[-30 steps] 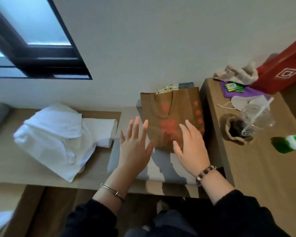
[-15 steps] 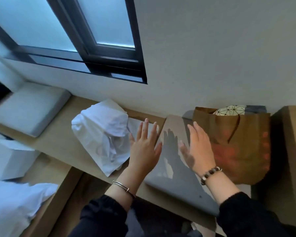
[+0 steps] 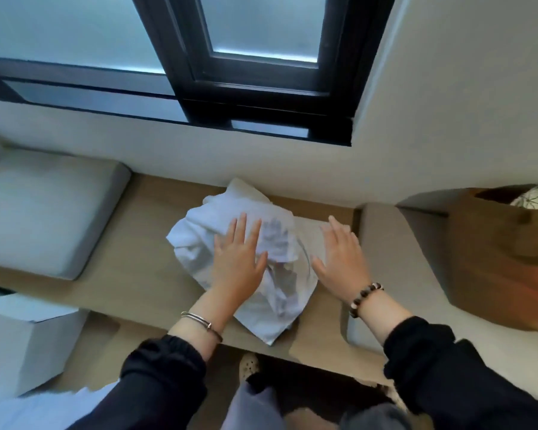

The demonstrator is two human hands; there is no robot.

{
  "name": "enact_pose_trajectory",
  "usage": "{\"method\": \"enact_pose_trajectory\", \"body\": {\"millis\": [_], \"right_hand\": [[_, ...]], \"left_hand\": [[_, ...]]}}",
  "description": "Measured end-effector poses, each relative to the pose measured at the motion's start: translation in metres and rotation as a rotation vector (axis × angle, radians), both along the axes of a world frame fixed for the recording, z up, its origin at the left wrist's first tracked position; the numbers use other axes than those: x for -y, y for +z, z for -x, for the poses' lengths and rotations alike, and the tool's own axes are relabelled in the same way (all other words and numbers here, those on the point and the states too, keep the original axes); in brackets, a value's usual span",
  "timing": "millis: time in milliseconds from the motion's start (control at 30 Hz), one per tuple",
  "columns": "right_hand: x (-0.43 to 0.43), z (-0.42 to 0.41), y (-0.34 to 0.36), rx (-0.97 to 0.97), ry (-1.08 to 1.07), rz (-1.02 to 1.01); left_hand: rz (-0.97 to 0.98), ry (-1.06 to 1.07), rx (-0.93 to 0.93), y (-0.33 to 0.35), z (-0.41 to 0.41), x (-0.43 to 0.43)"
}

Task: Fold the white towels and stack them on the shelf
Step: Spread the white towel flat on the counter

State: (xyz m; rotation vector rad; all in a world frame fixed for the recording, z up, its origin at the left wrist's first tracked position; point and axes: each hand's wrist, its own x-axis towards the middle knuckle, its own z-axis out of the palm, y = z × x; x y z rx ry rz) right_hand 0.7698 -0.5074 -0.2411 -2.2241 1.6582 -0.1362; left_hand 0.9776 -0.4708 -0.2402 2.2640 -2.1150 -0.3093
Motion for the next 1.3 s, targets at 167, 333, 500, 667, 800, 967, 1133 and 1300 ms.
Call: {"method": "enact_pose_trajectory", "body": {"millis": [167, 333, 500, 667, 800, 967, 1133, 1300], "right_hand": [[0.006, -0.061, -0.014, -0.020, -0.018, -0.034], [0.020, -0.093, -0.058, -0.056, -0.021, -0.085], [0.041, -0.119, -0.118, -0.086, -0.014, -0.172], [0.059, -0.136, -0.177, -0.114, -0.009, -0.236], [0.074, -0.146, -0.219, -0.157, 0.043, -0.266], [0.100, -0.165, -0.262, -0.117, 0.065, -0.344], [0.105, -0.174, -0.272, 0.036, -0.017, -0.413], [0.117, -0.168, -0.224, 0.240, -0.100, -0.256]], "left_hand": [[-0.099, 0.135, -0.193, -0.029, -0.069, 0.012], [-0.241, 0.331, -0.663, -0.088, -0.086, 0.029], [-0.228, 0.281, -0.354, -0.157, -0.097, 0.050], [-0.119, -0.050, 0.010, -0.216, -0.118, 0.084], [-0.126, -0.135, 0.004, -0.249, -0.128, 0.103], [0.246, -0.171, -0.094, -0.263, -0.133, 0.108], [0.325, -0.196, -0.100, -0.256, -0.140, 0.116], [0.316, -0.168, -0.122, -0.203, -0.133, 0.138]]}}
